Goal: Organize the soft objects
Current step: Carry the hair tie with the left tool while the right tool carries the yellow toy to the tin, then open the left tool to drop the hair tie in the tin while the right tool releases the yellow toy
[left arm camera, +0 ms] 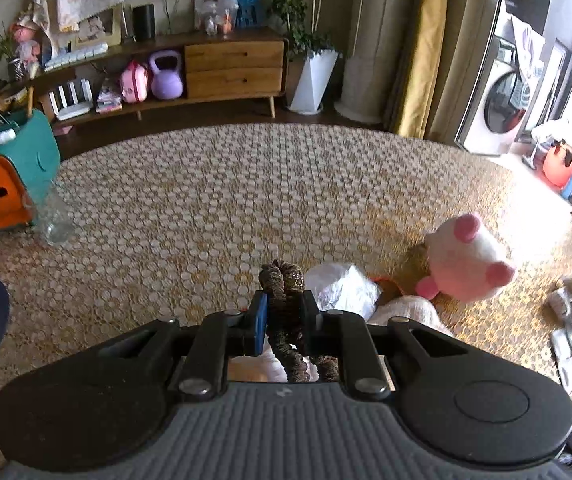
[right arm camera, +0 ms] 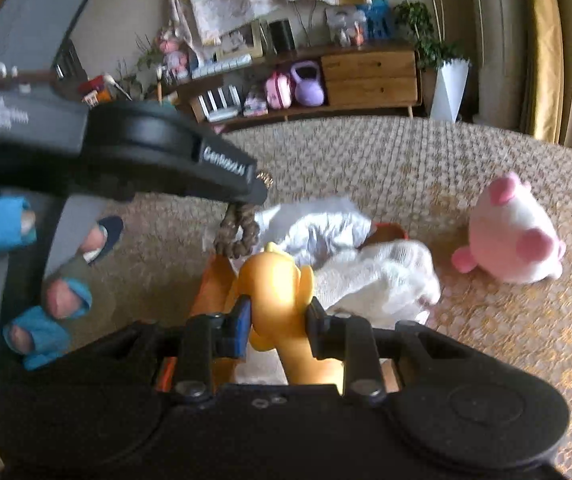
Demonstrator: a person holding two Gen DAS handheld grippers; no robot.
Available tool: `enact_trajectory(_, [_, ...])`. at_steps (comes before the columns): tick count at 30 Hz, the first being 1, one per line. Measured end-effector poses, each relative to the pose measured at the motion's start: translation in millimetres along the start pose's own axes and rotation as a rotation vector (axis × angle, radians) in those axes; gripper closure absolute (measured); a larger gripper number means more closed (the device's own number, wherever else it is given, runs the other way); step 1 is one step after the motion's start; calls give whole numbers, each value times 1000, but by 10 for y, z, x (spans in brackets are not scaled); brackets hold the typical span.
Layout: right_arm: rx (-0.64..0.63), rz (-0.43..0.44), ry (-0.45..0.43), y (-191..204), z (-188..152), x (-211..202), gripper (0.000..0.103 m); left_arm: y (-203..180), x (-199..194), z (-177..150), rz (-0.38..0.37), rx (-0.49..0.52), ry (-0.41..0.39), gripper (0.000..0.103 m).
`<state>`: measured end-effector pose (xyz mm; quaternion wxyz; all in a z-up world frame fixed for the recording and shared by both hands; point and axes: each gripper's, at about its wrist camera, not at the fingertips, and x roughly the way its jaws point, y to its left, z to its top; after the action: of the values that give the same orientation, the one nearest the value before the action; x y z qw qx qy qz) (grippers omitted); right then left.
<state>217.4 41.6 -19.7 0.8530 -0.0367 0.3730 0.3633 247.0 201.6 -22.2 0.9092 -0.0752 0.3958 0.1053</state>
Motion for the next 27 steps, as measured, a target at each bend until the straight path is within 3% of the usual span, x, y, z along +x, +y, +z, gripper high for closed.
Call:
enact_trajectory(17, [-41,5,106,210,-263,449,73,57,500,-293,-17,47,143,86])
enact_trajectory(27, [-81,-4,116,322,-335,399,68,107,600,-388,-37,43,203,86])
